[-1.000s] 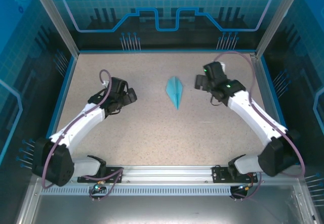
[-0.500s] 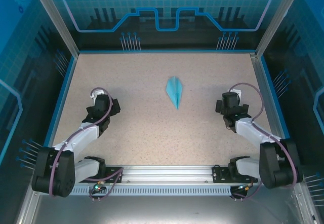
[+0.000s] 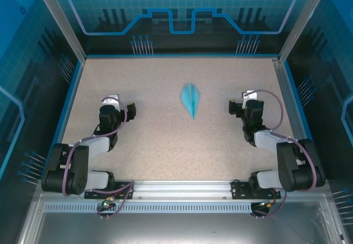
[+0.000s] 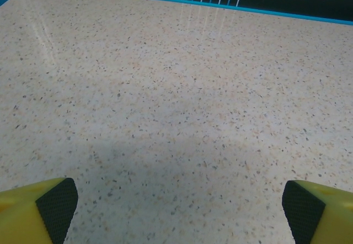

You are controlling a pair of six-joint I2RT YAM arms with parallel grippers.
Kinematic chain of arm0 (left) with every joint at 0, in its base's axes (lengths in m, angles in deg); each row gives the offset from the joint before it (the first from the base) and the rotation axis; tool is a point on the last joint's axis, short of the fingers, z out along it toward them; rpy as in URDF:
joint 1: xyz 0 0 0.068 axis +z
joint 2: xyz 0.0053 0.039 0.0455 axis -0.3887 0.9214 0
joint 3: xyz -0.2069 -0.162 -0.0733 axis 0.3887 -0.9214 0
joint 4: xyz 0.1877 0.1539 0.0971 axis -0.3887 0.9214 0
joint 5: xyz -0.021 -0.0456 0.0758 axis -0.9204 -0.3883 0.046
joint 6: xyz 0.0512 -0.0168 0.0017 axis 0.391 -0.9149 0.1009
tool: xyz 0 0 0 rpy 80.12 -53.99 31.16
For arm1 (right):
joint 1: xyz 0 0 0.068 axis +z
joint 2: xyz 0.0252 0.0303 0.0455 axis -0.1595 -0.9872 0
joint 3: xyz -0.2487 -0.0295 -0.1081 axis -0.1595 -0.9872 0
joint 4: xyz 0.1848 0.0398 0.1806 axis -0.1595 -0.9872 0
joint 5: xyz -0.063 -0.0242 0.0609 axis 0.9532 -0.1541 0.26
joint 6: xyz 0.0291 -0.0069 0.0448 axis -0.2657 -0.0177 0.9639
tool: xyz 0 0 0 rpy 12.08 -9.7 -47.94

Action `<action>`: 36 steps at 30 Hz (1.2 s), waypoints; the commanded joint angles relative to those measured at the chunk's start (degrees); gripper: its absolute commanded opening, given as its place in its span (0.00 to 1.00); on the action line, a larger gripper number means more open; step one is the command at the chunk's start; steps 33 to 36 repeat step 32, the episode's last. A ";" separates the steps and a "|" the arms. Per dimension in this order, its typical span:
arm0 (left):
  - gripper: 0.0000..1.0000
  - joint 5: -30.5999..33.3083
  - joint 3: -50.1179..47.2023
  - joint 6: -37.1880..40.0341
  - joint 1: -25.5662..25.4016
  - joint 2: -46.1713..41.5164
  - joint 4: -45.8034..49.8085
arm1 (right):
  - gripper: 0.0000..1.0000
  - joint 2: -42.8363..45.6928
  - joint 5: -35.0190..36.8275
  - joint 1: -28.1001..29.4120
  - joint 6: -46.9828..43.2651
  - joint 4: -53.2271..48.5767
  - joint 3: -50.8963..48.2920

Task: Fold a paper plane with a square sheet of paper (pick it up from the middle)
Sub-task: Reset both arms

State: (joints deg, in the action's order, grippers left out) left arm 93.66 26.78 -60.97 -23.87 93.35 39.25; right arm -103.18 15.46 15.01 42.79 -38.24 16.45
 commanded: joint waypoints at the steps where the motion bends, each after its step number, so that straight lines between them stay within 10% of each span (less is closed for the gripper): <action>1: 0.99 -3.47 0.96 1.84 1.13 4.09 -7.26 | 0.99 -3.07 -3.94 -1.87 -0.80 7.62 -1.00; 36: 0.99 -4.71 4.22 3.75 0.47 9.80 -6.14 | 0.99 -6.74 -8.11 -1.38 -3.55 11.73 -1.61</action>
